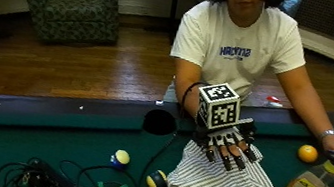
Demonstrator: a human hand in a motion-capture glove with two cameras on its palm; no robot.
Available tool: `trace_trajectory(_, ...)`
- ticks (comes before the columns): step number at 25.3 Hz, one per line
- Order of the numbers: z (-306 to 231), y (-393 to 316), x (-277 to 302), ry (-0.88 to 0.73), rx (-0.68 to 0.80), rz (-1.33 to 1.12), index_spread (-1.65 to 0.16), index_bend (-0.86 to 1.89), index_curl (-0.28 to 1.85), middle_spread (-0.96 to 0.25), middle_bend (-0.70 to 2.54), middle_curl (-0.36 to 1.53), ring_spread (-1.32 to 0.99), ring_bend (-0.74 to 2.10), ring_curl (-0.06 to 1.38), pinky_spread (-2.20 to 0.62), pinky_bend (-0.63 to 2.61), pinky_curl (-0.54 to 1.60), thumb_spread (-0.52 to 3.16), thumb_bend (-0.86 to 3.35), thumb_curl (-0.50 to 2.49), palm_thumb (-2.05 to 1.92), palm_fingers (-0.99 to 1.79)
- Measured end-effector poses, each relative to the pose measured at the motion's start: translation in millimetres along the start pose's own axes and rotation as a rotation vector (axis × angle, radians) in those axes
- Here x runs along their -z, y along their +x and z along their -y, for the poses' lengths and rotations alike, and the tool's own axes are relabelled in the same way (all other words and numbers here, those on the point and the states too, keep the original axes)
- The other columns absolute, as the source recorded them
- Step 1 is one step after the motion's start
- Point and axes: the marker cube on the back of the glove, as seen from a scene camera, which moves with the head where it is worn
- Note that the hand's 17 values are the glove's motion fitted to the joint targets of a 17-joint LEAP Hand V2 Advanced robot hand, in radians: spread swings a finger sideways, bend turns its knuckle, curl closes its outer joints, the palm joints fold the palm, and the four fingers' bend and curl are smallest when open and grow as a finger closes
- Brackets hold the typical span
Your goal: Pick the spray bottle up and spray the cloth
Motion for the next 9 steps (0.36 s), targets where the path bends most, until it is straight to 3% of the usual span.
trace_trajectory(9, -1.9, -5.1, 3.5, 0.001, 0.006, -0.015, -0.45, 0.14, 0.25, -0.14, 0.18, 0.35, -0.07, 0.41, 0.32, 0.25, 0.25, 0.35, 0.83, -0.05, 0.37, 0.3, 0.37)
